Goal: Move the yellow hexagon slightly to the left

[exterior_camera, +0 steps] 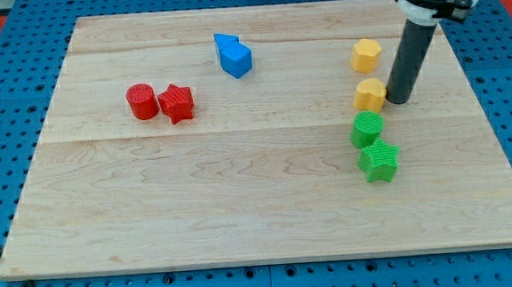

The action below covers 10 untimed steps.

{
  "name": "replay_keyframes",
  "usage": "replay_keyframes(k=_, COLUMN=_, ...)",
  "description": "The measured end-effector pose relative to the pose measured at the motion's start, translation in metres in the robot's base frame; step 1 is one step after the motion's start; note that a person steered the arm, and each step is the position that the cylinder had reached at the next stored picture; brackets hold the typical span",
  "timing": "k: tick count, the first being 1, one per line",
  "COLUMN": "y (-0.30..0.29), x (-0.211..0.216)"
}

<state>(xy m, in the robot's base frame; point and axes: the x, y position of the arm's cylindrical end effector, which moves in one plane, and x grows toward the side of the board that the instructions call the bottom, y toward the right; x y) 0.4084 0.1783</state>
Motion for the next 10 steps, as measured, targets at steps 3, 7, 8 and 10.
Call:
replay_keyframes(k=3, y=0.027, x=-0.075)
replay_keyframes(k=7, y=-0.011, x=-0.086)
replay_keyframes(k=8, y=-0.015, x=-0.086)
replay_keyframes(k=10, y=-0.003, x=-0.108)
